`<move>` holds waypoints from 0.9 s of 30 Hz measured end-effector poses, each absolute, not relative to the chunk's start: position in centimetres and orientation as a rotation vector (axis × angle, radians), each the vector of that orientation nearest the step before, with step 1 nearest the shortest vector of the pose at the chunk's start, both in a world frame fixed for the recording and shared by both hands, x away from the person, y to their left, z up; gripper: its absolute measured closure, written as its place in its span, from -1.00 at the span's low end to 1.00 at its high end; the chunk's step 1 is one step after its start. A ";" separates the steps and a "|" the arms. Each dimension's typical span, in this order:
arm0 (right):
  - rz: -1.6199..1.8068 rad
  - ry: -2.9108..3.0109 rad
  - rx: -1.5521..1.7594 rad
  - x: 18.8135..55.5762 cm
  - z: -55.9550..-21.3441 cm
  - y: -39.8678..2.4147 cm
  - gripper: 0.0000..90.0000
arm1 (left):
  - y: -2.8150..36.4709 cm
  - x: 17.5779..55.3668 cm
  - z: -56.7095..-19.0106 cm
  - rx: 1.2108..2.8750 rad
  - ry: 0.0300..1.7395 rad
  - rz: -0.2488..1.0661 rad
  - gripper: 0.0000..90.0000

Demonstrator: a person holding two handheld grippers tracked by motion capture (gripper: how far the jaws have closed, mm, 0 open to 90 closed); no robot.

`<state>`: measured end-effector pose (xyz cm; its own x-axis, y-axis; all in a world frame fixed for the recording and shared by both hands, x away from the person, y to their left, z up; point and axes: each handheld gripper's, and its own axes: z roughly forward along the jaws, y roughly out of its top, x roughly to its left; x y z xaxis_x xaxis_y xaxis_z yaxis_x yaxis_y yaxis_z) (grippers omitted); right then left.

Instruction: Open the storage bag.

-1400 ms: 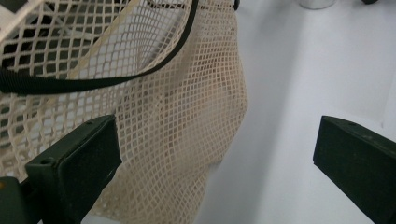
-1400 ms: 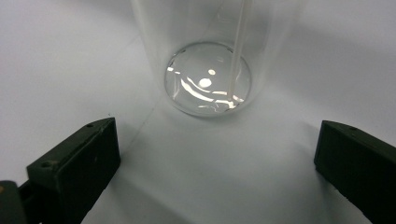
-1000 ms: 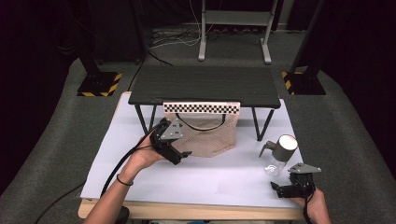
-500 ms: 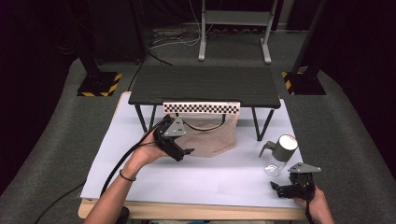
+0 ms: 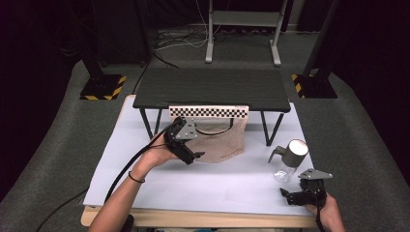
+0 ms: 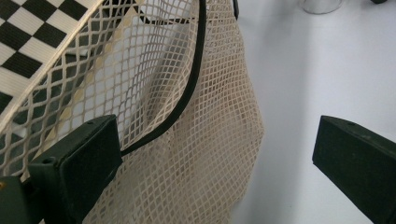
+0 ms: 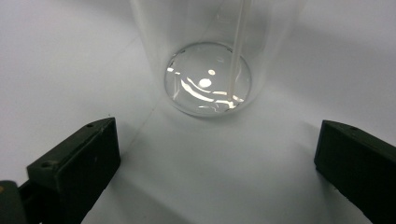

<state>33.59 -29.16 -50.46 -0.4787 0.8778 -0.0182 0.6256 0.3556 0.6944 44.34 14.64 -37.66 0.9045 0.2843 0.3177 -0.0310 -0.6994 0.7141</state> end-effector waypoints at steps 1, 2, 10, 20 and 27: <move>0.889 2.235 1.316 33.6 -50.5 -29.2 -1.00 | 14.6 44.3 -37.7 2.292 0.180 0.528 -0.98; 0.890 2.234 1.314 33.6 -50.5 -29.2 -1.00 | 14.5 44.3 -37.5 2.288 0.166 0.526 -0.98; 0.892 2.233 1.314 33.6 -50.5 -29.2 -1.00 | 14.0 44.8 -37.6 2.308 0.150 0.543 -0.98; 0.893 2.233 1.312 33.6 -50.5 -29.2 -1.00 | 14.0 45.8 -37.8 2.306 0.148 0.568 -0.98; 0.895 2.233 1.311 33.6 -50.5 -29.2 -1.00 | 13.6 46.3 -38.3 2.304 0.150 0.648 -0.66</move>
<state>33.55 -29.20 -50.50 -0.4804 0.8769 -0.0189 0.6211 0.3553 0.6986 46.27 13.58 -38.28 0.8665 0.2874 0.4081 -0.0783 -0.7293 0.6797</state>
